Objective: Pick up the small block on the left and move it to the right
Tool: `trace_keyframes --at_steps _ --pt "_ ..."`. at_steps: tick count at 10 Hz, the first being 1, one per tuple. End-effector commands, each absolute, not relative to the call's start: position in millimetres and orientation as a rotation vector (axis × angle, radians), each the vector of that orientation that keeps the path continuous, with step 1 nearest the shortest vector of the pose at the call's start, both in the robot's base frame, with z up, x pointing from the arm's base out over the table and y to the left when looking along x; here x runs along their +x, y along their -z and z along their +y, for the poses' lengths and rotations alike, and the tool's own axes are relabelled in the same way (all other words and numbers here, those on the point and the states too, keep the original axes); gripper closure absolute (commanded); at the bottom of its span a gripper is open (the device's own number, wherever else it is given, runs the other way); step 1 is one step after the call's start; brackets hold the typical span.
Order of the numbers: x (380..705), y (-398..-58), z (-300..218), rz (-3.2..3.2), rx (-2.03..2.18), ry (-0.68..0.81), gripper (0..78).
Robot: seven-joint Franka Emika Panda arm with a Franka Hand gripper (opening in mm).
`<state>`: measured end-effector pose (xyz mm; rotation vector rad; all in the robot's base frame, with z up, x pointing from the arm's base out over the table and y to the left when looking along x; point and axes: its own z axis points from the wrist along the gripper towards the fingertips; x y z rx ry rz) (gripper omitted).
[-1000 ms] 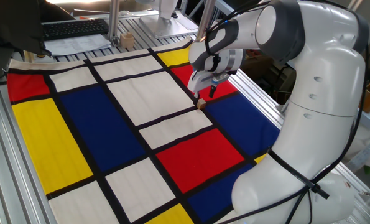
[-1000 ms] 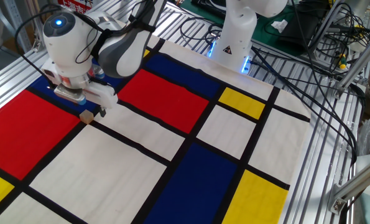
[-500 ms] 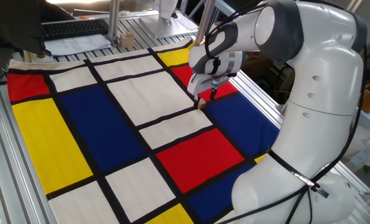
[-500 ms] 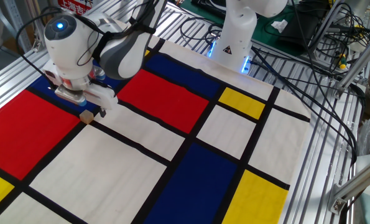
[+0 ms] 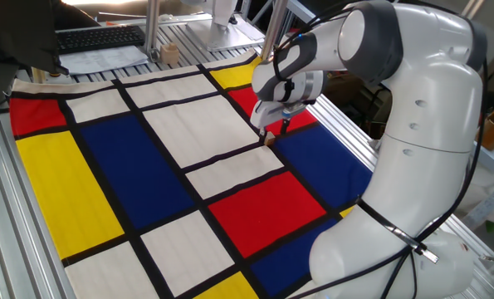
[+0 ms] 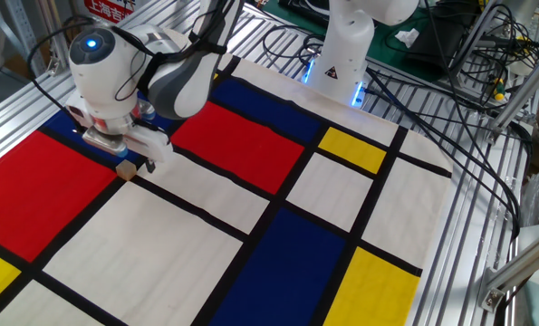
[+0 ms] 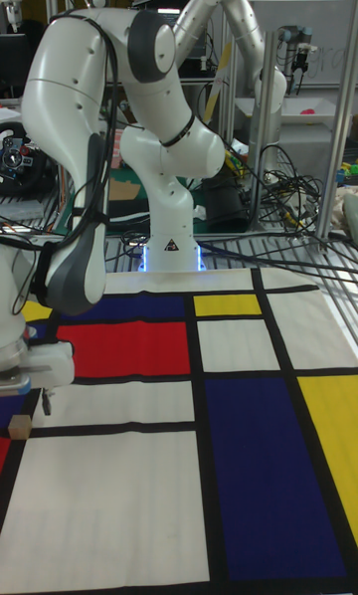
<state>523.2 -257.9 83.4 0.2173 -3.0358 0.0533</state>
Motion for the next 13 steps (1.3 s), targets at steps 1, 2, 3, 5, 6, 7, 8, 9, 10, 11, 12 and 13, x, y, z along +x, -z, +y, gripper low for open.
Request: trace_keyframes --at_steps 1,2,3,5,6,7,8,9,10,11,12,13 --pt "533.2 -88.7 -263.8 -3.036 0.223 -0.055 0.1" --pt "538.9 -84.2 -264.5 -3.038 0.222 -0.051 0.1" --pt "539.7 -84.0 -262.8 -3.036 0.211 -0.053 0.1" --pt "539.8 -83.8 -262.3 -3.034 0.211 -0.053 0.1" --pt "539.8 -83.8 -262.3 -3.034 0.211 -0.053 0.1" --pt "539.7 -83.7 -262.2 -3.034 0.219 -0.052 0.1" --pt "539.7 -83.7 -262.2 -3.033 0.225 -0.051 0.1" --pt "539.1 -83.6 -262.9 -3.033 0.231 -0.050 0.1" --pt "538.8 -83.6 -263.3 -3.032 0.231 -0.051 0.1" --pt "537.1 -82.4 -263.4 -3.032 0.228 -0.052 0.1" --pt "536.8 -82.2 -263.3 -3.032 0.228 -0.053 0.1" --pt "534.5 -79.8 -261.7 -3.033 0.219 -0.055 0.1"
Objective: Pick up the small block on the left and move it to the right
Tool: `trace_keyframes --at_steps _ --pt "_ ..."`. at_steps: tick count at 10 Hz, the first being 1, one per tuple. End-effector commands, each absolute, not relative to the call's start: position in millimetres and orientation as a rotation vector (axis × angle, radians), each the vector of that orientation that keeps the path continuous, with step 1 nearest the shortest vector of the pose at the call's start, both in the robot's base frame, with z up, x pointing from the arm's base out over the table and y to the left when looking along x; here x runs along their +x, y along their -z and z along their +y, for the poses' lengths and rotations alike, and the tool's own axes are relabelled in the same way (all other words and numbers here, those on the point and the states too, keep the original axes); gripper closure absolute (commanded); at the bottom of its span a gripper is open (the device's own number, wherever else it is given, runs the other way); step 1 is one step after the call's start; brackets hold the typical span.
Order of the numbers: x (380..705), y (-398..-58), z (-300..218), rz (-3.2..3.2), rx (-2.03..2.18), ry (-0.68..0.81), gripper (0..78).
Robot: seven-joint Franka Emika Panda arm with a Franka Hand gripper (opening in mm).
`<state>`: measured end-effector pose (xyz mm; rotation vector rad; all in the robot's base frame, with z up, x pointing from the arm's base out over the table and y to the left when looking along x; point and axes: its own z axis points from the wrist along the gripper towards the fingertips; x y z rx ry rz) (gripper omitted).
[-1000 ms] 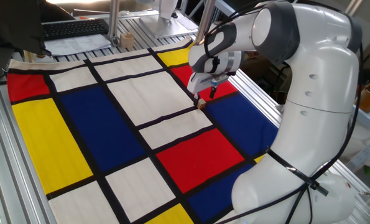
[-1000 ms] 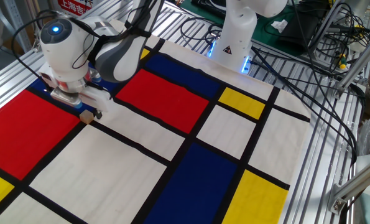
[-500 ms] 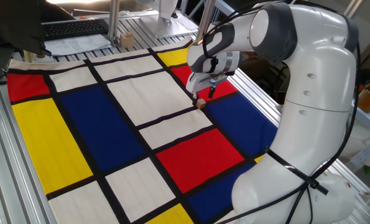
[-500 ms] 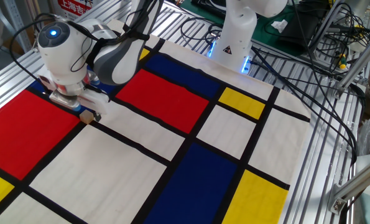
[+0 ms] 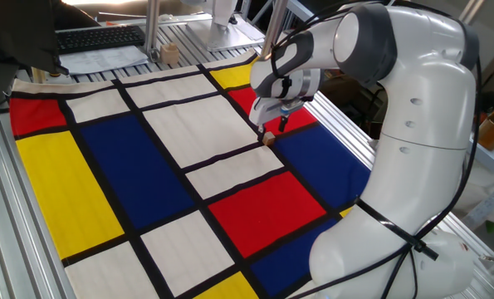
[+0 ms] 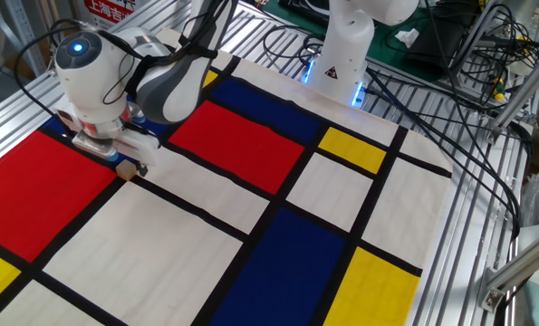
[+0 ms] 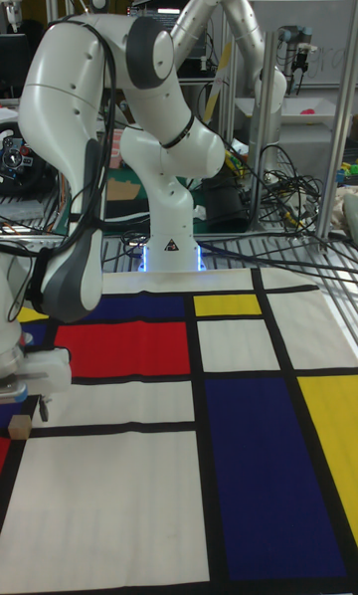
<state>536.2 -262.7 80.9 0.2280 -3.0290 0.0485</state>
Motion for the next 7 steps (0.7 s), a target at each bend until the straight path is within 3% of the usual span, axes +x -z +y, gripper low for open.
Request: trace_keyframes --at_steps 1,7 --pt "534.5 -79.7 -261.6 -3.033 0.219 -0.055 0.1" --pt "535.1 -80.5 -262.0 -3.000 0.231 -0.006 0.1"
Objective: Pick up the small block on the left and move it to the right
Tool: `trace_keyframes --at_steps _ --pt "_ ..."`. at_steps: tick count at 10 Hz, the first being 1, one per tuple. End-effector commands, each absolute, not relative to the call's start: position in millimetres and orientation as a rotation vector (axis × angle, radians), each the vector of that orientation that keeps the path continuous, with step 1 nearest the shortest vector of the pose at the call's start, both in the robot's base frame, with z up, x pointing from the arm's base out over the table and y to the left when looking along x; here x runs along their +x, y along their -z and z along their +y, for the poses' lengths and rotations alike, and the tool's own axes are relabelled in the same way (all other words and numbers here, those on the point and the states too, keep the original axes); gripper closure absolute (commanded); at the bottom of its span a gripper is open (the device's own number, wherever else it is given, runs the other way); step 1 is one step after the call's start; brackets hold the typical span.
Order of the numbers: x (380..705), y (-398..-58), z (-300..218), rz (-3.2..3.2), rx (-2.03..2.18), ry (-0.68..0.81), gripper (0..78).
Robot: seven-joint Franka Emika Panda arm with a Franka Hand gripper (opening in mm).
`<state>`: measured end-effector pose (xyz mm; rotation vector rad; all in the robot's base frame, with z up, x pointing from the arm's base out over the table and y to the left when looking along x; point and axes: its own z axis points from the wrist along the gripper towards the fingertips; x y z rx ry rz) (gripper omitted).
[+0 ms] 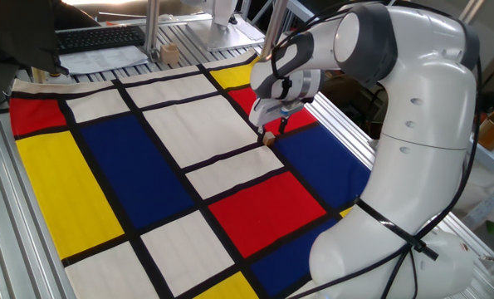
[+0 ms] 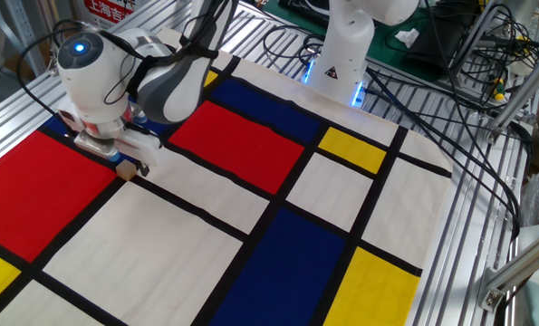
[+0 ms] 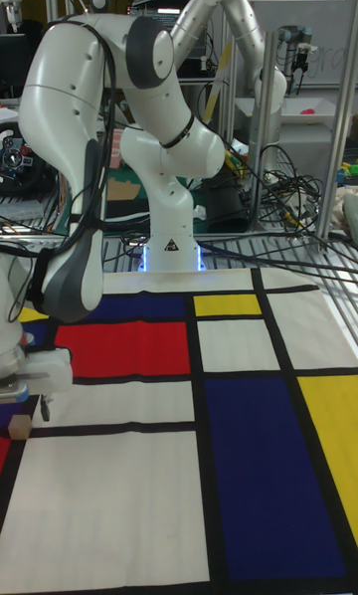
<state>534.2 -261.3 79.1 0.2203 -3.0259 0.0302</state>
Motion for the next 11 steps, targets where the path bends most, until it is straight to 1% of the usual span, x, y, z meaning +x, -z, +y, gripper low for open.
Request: trace_keyframes --at_steps 1,4,6,9,11 --pt "535 -81 -262 -2.996 0.239 -0.008 0.1" --pt "535 -81 -262 -3.010 0.183 -0.071 0.1" --pt "535 -81 -262 -3.037 0.239 -0.058 0.1" --pt "537 -69 -261 -3.065 0.235 -0.060 0.1" --pt "538 -70 -261 -3.063 0.231 -0.058 0.1"
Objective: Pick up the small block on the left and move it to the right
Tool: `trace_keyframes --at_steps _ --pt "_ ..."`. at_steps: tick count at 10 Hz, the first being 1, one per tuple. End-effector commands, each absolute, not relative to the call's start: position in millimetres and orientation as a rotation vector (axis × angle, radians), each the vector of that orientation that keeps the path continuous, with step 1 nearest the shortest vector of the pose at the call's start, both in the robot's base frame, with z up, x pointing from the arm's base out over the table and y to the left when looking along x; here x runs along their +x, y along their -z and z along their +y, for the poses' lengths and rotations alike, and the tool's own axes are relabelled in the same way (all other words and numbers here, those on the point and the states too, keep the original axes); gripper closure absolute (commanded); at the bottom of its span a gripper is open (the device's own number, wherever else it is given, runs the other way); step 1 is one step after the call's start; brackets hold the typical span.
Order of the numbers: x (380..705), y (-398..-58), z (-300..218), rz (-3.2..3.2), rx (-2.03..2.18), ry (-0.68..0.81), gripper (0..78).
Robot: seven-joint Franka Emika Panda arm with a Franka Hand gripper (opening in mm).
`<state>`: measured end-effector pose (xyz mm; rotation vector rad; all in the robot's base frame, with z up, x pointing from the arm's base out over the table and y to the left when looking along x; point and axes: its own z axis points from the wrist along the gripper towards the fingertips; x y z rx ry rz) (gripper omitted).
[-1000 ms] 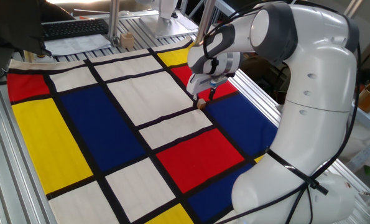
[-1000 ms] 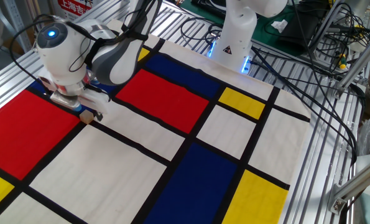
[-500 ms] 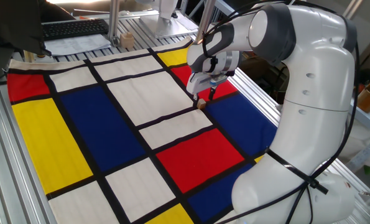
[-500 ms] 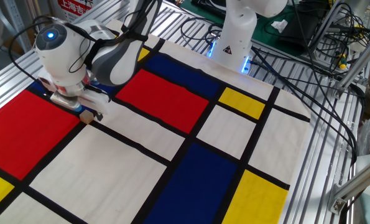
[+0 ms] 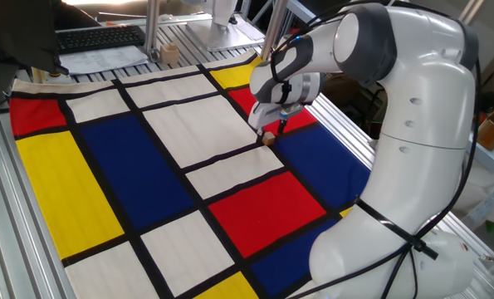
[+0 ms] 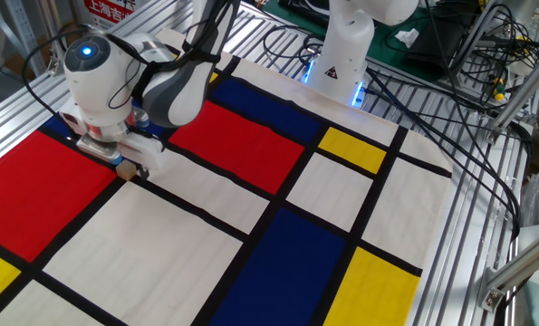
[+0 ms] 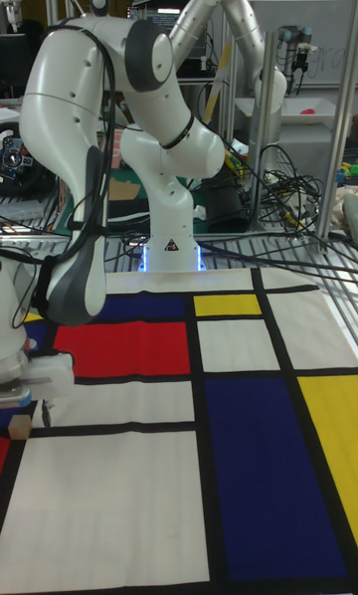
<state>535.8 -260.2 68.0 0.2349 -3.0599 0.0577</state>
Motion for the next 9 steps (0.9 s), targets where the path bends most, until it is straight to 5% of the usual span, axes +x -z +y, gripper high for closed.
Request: trace_keyframes --at_steps 1,9 --pt "540.0 -71.5 -263.4 -3.062 0.231 -0.054 0.1" --pt "547.7 -75.4 -270.7 -3.044 0.247 -0.055 0.1"
